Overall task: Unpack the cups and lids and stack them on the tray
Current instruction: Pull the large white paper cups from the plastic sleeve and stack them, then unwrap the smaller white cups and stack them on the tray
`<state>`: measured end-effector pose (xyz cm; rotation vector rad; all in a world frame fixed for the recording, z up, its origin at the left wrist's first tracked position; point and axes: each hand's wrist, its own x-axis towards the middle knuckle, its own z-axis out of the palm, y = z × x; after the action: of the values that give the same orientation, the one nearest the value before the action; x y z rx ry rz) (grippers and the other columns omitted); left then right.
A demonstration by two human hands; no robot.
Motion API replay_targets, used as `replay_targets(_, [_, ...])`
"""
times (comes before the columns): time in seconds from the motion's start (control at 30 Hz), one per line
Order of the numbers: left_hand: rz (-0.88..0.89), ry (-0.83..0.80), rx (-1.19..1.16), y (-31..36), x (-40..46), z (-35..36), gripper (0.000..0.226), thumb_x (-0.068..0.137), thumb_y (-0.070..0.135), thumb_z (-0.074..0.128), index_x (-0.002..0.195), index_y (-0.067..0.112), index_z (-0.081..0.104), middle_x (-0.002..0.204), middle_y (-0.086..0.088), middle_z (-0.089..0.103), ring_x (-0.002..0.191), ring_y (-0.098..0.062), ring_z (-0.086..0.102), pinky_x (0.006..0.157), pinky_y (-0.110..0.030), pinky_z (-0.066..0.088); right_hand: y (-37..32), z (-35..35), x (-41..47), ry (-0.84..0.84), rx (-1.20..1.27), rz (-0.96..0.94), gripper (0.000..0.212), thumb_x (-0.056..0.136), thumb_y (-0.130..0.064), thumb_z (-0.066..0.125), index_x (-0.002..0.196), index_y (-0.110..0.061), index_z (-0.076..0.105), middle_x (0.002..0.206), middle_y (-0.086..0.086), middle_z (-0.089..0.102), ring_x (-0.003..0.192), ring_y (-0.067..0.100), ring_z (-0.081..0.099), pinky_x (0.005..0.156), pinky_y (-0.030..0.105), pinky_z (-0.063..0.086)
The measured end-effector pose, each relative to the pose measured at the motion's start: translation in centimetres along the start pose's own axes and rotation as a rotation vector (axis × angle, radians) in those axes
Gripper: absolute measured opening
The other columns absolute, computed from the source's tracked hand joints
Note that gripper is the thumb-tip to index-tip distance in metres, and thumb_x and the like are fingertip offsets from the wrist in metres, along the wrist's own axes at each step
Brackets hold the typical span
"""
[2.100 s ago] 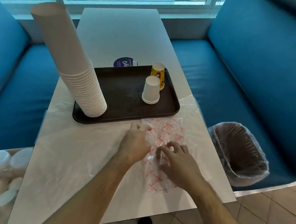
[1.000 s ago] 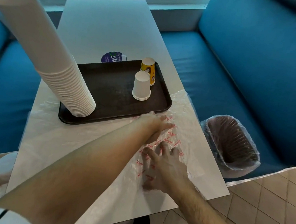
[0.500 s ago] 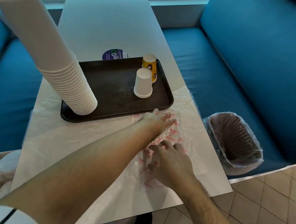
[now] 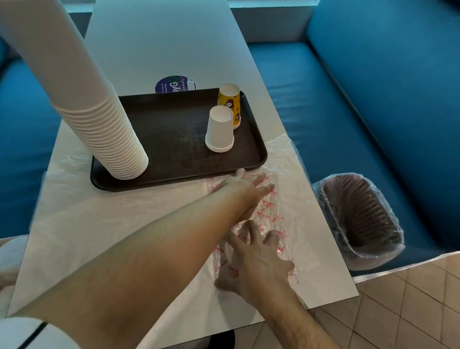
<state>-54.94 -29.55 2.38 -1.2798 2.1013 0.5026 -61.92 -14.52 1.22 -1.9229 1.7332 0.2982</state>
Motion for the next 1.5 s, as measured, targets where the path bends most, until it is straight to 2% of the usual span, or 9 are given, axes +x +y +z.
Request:
replay_targets(0.2, [0.004,0.159,-0.192,0.0,-0.7,-0.1,0.084,0.092,0.006,0.056,0.157,0.045,0.018,0.167,0.007,0.010,0.148,-0.042,0.017,0.101,-0.065,0.046,-0.2,-0.6,-0.2,-0.022,0.009,0.012,0.094,0.070,-0.061,0.080,0.139,-0.060,0.016,0.155,-0.007,0.006,0.137,0.038,0.014,0.089,0.070,0.042])
replay_targets(0.4, [0.003,0.447,-0.430,-2.6,-5.1,2.4,0.064,0.094,0.011,0.057,0.150,0.038,0.040,0.156,0.008,0.033,0.131,-0.026,0.044,0.101,-0.042,0.051,-0.8,-2.8,-0.3,-0.074,-0.051,0.014,0.088,0.076,-0.071,0.069,0.146,-0.057,0.018,0.161,-0.006,0.008,0.145,0.037,0.014,0.099,0.073,0.038])
replay_targets(0.53, [-0.063,0.566,-0.645,-5.1,-9.2,4.9,0.050,0.093,0.013,0.060,0.139,0.033,0.056,0.146,0.009,0.047,0.126,-0.018,0.052,0.102,-0.037,0.051,-3.3,-4.5,-0.4,0.044,-0.080,-0.022,0.069,0.092,-0.059,0.060,0.151,-0.046,0.026,0.165,-0.004,0.015,0.150,0.032,0.015,0.108,0.067,0.032])
replay_targets(0.77, [-0.312,0.671,-0.908,-10.4,-17.3,11.3,0.036,0.098,0.015,0.063,0.131,0.027,0.063,0.134,0.006,0.063,0.118,-0.011,0.058,0.105,-0.030,0.048,-12.1,-3.3,0.5,0.200,-0.026,-0.377,0.039,0.099,-0.030,0.054,0.138,-0.033,0.054,0.144,-0.004,0.051,0.124,0.023,0.048,0.102,0.037,0.043])
replay_targets(0.9, [-0.469,0.739,-1.029,-14.1,-21.6,16.3,0.032,0.098,0.014,0.062,0.128,0.025,0.065,0.127,0.007,0.066,0.106,-0.004,0.056,0.098,-0.026,0.050,-17.9,-1.2,1.5,0.181,-0.012,-0.534,0.038,0.100,-0.029,0.054,0.137,-0.033,0.056,0.144,-0.004,0.051,0.127,0.023,0.047,0.104,0.036,0.043])
replay_targets(1.07, [-0.678,0.882,-1.233,-19.1,-27.1,24.9,0.019,0.097,0.018,0.064,0.115,0.022,0.069,0.106,0.007,0.068,0.099,-0.010,0.063,0.081,-0.018,0.051,-26.1,2.8,2.4,0.144,-0.048,-0.746,0.036,0.101,-0.042,0.053,0.137,-0.036,0.055,0.149,-0.007,0.047,0.139,0.018,0.039,0.110,0.042,0.044])
replay_targets(1.23, [-1.006,0.807,-1.214,-24.1,-30.3,34.2,0.017,0.092,0.011,0.063,0.101,0.022,0.071,0.105,-0.001,0.072,0.098,-0.021,0.064,0.083,-0.030,0.048,-32.2,7.6,3.1,0.098,-0.105,-0.990,0.033,0.103,-0.043,0.047,0.127,-0.028,0.065,0.131,-0.005,0.063,0.121,0.017,0.054,0.104,0.041,0.048])
replay_targets(1.4, [-1.051,0.478,-1.140,-27.8,-30.5,41.0,0.054,0.085,0.019,0.064,0.138,0.022,0.054,0.138,-0.013,0.053,0.120,-0.037,0.054,0.102,-0.041,0.045,-34.6,11.3,3.3,0.061,-0.135,-1.078,0.032,0.104,-0.041,0.047,0.118,-0.025,0.071,0.119,-0.007,0.070,0.109,0.017,0.060,0.098,0.036,0.047])
replay_targets(1.5, [-0.984,0.357,-1.113,-28.7,-30.0,43.4,0.069,0.089,0.021,0.059,0.153,0.030,0.034,0.160,-0.004,0.029,0.136,-0.037,0.042,0.112,-0.043,0.037,-34.2,12.4,3.2,0.072,-0.174,-1.070,0.036,0.105,-0.042,0.044,0.107,-0.024,0.075,0.106,-0.007,0.074,0.098,0.015,0.064,0.094,0.034,0.048])
